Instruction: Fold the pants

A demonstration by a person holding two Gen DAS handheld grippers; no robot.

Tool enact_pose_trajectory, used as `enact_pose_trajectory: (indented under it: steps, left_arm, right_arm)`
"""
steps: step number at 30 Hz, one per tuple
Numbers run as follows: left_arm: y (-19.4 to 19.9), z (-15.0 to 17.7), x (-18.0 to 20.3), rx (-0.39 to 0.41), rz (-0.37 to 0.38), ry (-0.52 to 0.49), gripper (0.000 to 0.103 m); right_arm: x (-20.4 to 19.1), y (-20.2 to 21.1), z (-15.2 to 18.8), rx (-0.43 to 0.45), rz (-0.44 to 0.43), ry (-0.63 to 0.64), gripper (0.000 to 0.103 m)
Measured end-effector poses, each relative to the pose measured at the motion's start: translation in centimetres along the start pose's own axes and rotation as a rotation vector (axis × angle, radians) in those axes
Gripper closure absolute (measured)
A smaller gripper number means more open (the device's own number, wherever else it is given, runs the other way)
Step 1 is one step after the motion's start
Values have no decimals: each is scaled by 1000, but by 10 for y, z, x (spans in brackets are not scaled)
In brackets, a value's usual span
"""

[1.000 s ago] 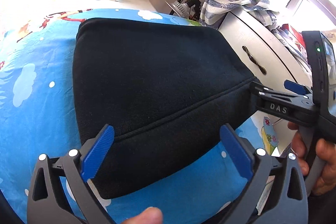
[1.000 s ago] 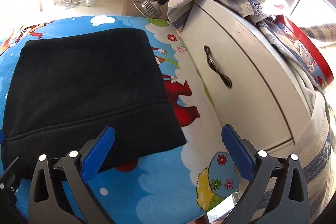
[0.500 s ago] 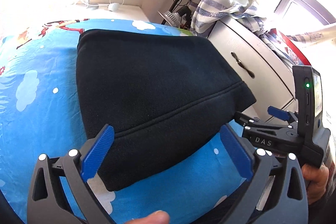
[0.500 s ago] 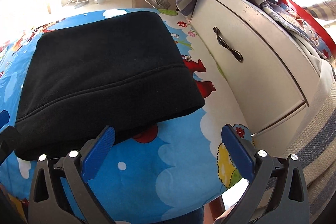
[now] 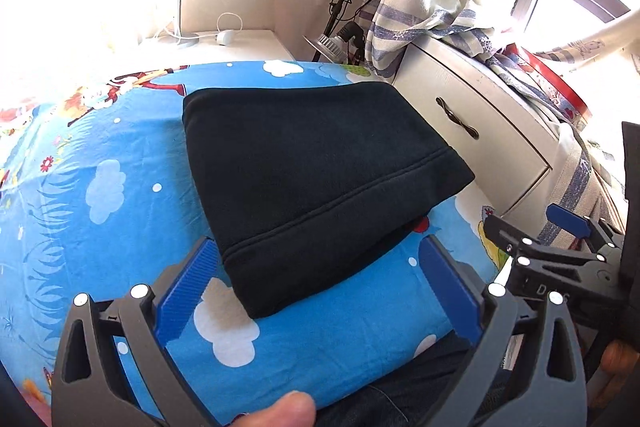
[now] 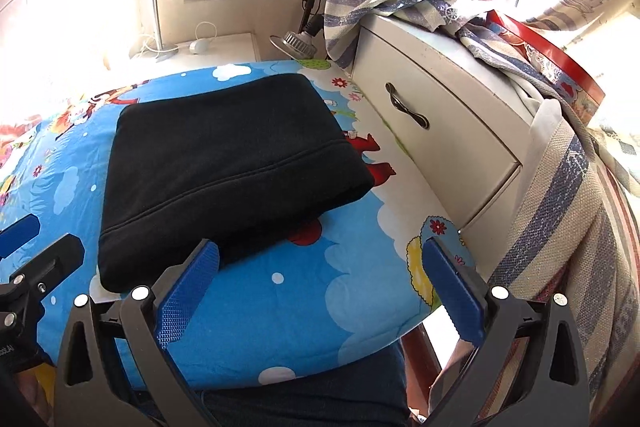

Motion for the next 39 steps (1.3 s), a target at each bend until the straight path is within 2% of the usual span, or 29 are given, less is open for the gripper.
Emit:
enact_pose_trajectory:
  steps: [4, 8, 14, 39]
  left_arm:
    - [19, -1, 0, 29, -23, -28, 3]
    - [26, 0, -6, 39, -28, -11, 3]
    - [26, 0, -12, 31, -22, 17, 3]
    - [24, 1, -8, 30, -20, 17, 3]
  right_arm:
    - [-9, 2, 1, -6, -10, 19, 5]
    - [-3, 3, 0, -7, -7, -2, 5]
    - [0, 4, 0, -5, -10, -11, 5]
    - [2, 4, 0, -9, -4, -23, 5]
Point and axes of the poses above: each gripper's, at about its wrist camera, not at the fingertips, and y roughly against the way its jaws point, x to its right, z to its underside, the point moved 2 cm from there along -y, roughly the way its jaws point, and after that the axes turned 5 degrees about x, right-handed, at the moved point
